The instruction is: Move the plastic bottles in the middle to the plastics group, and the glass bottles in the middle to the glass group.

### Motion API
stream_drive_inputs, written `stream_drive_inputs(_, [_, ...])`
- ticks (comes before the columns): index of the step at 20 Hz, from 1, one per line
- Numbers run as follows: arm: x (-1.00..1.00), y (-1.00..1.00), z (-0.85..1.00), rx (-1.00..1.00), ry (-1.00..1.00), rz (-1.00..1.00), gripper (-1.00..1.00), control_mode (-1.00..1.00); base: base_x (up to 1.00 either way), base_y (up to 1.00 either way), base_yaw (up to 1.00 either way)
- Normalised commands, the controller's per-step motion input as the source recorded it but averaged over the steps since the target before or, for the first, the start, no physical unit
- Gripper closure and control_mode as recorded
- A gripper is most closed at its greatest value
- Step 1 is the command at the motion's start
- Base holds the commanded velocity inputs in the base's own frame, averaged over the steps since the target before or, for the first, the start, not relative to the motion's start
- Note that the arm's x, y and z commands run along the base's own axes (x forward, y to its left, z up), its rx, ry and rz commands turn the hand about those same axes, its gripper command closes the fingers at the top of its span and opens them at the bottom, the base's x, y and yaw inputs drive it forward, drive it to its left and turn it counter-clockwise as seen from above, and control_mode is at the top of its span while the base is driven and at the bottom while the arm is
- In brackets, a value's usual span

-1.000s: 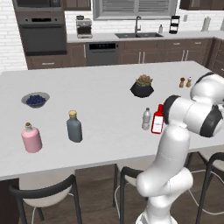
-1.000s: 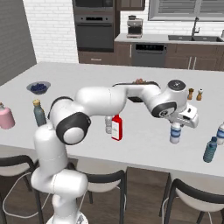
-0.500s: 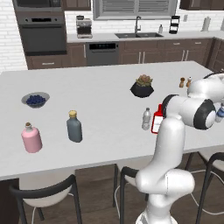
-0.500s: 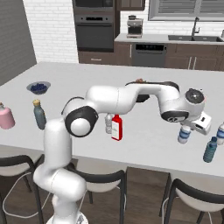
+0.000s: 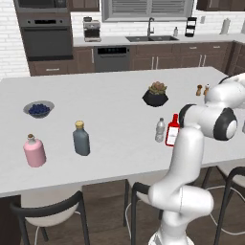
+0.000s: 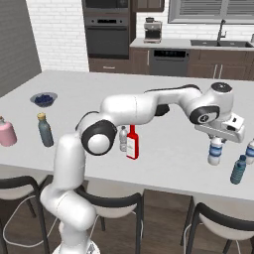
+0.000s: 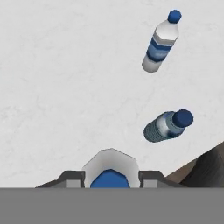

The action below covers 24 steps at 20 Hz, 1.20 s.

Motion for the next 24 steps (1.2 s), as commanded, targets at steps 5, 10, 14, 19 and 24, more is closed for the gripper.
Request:
stream_drive_inputs(5, [0.02, -0.08, -0.13, 0.00, 0.00, -0.05, 1.00, -1.00, 0.00, 0.00, 0.00])
stream_drive_inputs(10, [0.12, -0.09, -0.08, 0.00, 0.00, -0.07, 1.00, -1.00, 0.00, 0.00, 0.00])
stream_drive_inputs(14, [0.18, -0.08, -0.08, 0.00, 0.00, -0.08, 1.00, -1.00, 0.00, 0.00, 0.00])
stream_drive_inputs(19, [0.10, -0.07, -0.09, 0.02, 0.00, -0.08, 1.00, -1.00, 0.00, 0.00, 0.00])
stream_drive_inputs(24, [0.00, 0.00, -0.26, 0.01, 0.00, -0.03, 1.00, -1.00, 0.00, 0.00, 0.00])
